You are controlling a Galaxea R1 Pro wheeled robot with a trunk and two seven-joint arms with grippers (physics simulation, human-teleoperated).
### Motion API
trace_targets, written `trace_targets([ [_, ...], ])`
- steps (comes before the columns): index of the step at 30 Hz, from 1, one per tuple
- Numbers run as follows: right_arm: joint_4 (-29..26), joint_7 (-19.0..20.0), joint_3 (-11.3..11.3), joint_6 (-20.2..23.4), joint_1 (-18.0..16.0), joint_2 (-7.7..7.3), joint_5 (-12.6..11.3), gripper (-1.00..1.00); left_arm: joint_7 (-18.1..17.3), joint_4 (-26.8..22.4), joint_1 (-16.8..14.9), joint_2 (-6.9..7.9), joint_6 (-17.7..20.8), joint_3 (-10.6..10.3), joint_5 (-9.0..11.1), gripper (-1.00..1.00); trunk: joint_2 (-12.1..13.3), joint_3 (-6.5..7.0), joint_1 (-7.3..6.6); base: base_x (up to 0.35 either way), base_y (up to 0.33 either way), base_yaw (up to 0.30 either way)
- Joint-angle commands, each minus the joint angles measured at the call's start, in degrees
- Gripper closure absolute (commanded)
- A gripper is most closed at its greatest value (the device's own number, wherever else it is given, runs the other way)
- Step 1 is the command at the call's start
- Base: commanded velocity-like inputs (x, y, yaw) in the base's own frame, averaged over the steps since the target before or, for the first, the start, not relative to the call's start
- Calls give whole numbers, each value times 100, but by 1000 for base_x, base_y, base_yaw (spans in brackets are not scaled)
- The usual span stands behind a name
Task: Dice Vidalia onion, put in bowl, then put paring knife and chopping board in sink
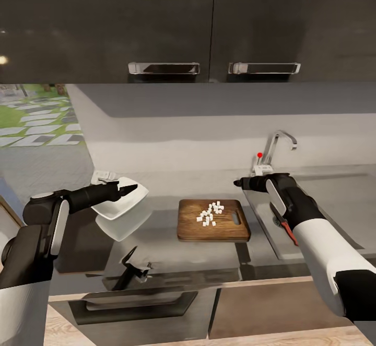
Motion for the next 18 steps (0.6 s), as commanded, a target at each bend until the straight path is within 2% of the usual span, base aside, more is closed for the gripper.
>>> trace_targets([
  [1, -5, -34, 20, 34, -5, -7, -36, -100, -23, -3, -6, 0, 42, 7, 1, -100, -6, -8, 1, 17, 7, 0],
  [10, -6, -133, 15, 73, -5, -6, -36, -100, -15, -3, -6, 5, 42, 8, 1, -100, -6, -8, 1, 76, 190, 0],
  [18, -6, -151, 18, 80, -5, -7, -36, -100, -21, -10, -6, 5, 42, 8, 1, -100, -6, -8, 1, 17, 33, 0],
])
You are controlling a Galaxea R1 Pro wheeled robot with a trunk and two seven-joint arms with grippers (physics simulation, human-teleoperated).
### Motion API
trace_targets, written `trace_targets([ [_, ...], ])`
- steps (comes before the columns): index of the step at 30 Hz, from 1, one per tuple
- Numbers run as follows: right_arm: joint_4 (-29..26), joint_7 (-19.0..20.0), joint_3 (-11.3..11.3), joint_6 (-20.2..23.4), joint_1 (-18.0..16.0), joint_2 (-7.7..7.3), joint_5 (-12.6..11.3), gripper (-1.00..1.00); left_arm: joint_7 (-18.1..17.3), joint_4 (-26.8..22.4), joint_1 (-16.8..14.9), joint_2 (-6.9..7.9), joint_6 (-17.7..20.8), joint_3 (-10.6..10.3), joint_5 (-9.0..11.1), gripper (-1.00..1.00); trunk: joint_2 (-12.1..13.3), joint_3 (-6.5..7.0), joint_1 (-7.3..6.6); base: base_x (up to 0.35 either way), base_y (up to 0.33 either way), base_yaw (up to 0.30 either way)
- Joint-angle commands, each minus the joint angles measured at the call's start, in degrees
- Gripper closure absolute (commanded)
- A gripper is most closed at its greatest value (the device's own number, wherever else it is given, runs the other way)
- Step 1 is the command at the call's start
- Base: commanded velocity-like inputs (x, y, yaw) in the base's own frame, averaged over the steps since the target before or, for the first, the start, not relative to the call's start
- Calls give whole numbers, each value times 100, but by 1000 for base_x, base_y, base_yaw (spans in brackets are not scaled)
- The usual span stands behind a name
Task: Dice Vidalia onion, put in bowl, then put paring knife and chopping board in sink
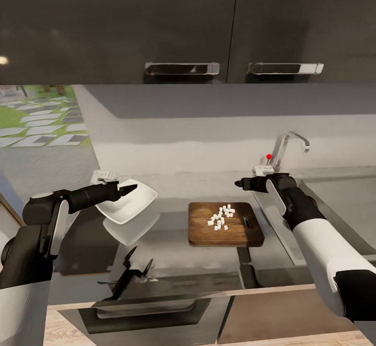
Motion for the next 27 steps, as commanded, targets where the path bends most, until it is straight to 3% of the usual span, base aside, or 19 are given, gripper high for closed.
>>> trace_targets([
  [1, -5, -11, 20, 25, -5, -5, -32, -100, -23, -3, -6, -1, 42, 6, 1, -100, -6, -8, 1, 2, 3, 0],
  [14, -6, -13, 29, 32, -5, -6, -32, -100, -24, -2, -6, -1, 42, 5, 1, -100, -6, -8, 1, -11, 1, 0],
  [27, -6, -13, 26, 32, -5, -6, -32, -100, -24, -38, -6, -1, 38, -11, 1, -100, -6, -8, 1, -231, -16, 0],
])
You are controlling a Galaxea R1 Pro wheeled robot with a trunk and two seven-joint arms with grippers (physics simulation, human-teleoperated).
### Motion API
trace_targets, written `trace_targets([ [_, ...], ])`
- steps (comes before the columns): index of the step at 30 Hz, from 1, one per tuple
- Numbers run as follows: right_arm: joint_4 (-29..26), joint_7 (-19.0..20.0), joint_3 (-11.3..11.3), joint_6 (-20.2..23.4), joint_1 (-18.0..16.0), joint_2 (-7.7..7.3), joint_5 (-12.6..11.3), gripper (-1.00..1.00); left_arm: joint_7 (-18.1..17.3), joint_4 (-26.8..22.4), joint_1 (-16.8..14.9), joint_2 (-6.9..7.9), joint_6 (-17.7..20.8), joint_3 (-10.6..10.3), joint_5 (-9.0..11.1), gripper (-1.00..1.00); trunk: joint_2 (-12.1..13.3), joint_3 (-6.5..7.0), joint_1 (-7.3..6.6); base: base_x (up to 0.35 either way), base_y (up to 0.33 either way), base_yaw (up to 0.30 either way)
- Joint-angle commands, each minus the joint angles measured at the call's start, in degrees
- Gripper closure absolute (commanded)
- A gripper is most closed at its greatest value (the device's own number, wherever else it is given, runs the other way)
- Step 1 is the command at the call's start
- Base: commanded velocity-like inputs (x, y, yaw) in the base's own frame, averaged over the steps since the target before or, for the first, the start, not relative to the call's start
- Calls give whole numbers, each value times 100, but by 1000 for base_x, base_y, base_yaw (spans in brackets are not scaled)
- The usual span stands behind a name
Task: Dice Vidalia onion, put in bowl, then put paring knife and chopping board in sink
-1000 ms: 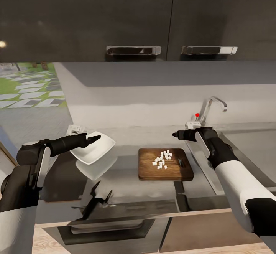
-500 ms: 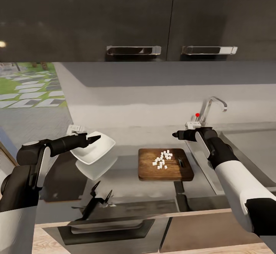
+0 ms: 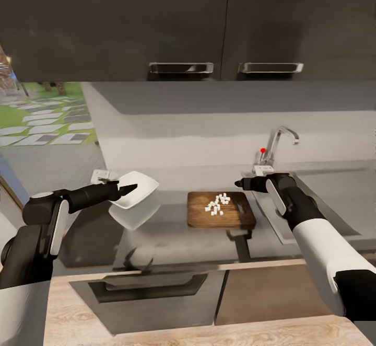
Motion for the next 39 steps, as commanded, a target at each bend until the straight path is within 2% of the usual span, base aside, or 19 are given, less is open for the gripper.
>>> trace_targets([
  [1, -5, -11, 18, 23, -5, -8, -34, -100, -23, -4, -6, -1, 42, 6, 0, -100, -6, -8, 0, -43, -12, 0],
  [14, 49, -52, 32, 23, -5, -6, -34, -100, -23, -4, -6, -1, 44, 13, 0, -100, -6, -8, 0, -6, -2, 0],
  [18, 99, -643, 32, 16, -5, -2, -35, -100, -23, -4, -6, -1, 45, 14, 0, -100, -6, -8, 0, 0, 0, 0],
  [21, 112, -842, 32, 14, -5, 10, -40, -100, -23, -4, -6, -1, 45, 15, 0, -100, -6, -8, 0, 0, 0, 0],
  [36, 124, -954, 32, 23, -5, 20, -42, -100, -23, -4, -6, -1, 45, 15, 0, -100, -6, -8, 0, 0, 0, 0],
  [39, 208, -1069, 29, 173, -5, 20, -42, -100, -23, -4, -6, -1, 46, 15, 0, -100, -6, -8, 0, 0, 0, 0],
])
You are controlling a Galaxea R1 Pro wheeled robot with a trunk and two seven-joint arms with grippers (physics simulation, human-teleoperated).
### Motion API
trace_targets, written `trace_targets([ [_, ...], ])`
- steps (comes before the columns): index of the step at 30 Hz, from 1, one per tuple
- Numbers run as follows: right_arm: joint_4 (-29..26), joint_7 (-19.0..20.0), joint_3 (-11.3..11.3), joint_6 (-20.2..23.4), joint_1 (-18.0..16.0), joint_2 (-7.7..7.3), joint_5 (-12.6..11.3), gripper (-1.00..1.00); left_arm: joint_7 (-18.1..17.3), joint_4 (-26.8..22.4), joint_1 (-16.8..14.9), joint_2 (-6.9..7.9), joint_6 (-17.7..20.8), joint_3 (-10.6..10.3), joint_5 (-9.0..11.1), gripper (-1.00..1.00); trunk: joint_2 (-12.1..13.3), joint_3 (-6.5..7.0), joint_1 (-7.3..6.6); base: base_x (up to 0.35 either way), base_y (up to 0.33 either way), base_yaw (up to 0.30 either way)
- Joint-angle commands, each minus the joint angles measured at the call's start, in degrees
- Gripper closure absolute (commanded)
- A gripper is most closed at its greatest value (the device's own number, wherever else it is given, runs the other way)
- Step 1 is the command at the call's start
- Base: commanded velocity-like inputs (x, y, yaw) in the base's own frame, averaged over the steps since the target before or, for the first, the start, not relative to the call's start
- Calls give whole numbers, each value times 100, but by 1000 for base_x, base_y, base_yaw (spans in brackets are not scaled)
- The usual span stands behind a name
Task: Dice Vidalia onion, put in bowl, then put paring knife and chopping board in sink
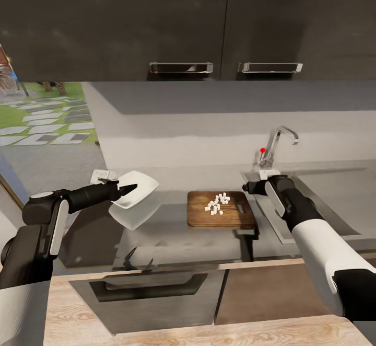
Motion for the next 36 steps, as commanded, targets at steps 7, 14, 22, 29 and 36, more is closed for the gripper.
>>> trace_targets([
  [7, 41, -101, 25, 217, -5, -1, -52, -100, -21, -3, -6, -1, 42, 6, 1, -100, -6, -7, 1, 0, 0, 0],
  [14, 53, -102, 25, 461, -5, 1, -58, -100, -23, -3, -6, -1, 42, 6, 1, -100, -6, -7, 1, 0, 0, 0],
  [22, 54, -102, 24, 487, -5, 2, -58, -100, -23, -3, -6, -1, 42, 6, 1, -100, -6, -7, 1, 0, 0, 0],
  [29, 54, -102, 24, 492, -5, 5, -58, -100, -23, -3, -6, -1, 42, 7, 1, -100, -6, -7, 1, 0, 0, 0],
  [36, 95, -106, 24, 497, -5, 2, -58, -100, -23, -3, -6, -1, 42, 8, 1, -100, -6, -7, 1, 0, 0, 0],
])
